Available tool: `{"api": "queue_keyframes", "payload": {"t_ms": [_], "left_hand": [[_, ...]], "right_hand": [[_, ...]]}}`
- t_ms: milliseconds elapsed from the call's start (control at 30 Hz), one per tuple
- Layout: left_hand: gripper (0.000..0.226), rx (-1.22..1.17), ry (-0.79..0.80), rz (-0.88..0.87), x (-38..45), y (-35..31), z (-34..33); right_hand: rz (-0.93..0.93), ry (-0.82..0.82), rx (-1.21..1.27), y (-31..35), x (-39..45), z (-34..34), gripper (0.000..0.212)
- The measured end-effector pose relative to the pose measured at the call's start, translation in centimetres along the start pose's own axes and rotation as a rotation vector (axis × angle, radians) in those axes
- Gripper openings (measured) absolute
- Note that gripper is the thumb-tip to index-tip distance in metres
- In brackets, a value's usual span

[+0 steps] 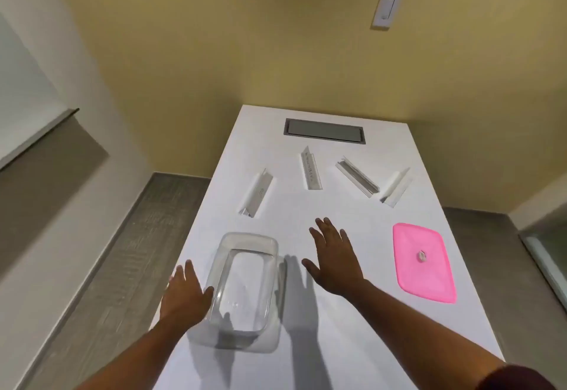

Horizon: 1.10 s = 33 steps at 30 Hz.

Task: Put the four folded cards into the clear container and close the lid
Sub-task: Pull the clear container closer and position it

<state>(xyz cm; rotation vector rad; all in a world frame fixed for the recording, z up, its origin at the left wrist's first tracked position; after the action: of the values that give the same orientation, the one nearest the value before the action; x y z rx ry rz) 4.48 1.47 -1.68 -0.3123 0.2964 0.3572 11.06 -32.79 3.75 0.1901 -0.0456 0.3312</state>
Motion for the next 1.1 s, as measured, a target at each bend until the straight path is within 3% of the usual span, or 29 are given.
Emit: {"api": "queue_keyframes", "payload": {"t_ms": [133,333,467,767,900,1100], "left_hand": [[0.078,-0.258,0.096,0.199,-1.8,1.7,-2.0],[0.057,-0.504,0.115,0.315,-2.9,2.9,-4.2],[0.032,-0.663,0.098,0.316,-2.2,3.4,-5.6],[0.020,-0.557,-0.003,0.076,-1.7,1.2,-2.1],[0.021,-0.490,-0.017,-0.077,-1.7,-1.1,-0.7],[0.027,-0.427,0.095,-0.261,-1.7,-5.2,-1.7]], "right_hand": [[-0.054,0.090,0.075,2.3,-0.8,-3.0,0.075],[-0.125,0.139,0.240,5.3,-1.7,-6.1,0.080],[-0.162,0.141,0.300,6.0,-2.1,-7.0,0.086],[-0.299,0.005,0.409,4.8,-2.7,-4.9,0.089],[-0.338,-0.158,0.496,3.1,-4.1,-3.8,0.071],[-0.530,-0.312,0.500,0.2,-8.6,-2.5,0.055]]}}
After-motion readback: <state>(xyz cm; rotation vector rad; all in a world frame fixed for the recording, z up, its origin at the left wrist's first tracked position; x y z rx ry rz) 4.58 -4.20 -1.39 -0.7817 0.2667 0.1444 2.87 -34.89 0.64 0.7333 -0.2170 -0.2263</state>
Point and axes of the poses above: each hand's wrist, its own x-axis towards the middle knuckle, its own z-axis out of the back of the hand, y = z × x, the point moved 5 cm from there along x, towards the middle knuckle, and after that the axes turned 3 degrees about x, right-handed, at the moved point
